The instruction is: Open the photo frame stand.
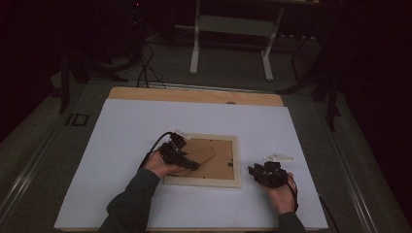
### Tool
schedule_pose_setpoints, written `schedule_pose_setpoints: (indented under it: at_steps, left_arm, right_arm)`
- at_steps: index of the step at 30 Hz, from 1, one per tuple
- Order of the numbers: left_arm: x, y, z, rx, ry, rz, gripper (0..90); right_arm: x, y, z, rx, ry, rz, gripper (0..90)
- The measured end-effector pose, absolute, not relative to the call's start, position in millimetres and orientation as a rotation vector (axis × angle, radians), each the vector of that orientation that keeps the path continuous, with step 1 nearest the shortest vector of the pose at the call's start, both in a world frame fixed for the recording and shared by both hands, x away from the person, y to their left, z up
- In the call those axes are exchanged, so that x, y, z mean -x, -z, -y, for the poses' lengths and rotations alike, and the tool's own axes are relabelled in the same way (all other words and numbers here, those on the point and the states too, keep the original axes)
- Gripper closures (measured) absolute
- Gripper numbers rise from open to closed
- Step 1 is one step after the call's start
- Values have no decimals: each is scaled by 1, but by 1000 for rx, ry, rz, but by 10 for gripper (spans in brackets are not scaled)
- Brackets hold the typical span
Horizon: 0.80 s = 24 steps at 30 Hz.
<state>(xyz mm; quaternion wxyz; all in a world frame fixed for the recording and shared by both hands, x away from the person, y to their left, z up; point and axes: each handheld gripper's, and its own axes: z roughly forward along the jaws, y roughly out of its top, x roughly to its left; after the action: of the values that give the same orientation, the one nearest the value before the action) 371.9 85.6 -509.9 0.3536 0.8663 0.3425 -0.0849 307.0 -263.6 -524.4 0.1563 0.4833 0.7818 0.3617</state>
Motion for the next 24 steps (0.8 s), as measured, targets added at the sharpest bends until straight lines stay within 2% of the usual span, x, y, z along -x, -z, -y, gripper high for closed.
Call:
schedule_pose_setpoints:
  at_steps: [24]
  left_arm:
    - [-360, 504, -76, -2302, 11, -841, 399]
  right_arm:
    - [-307, 518, 260, -1367, -1060, -2232, 650]
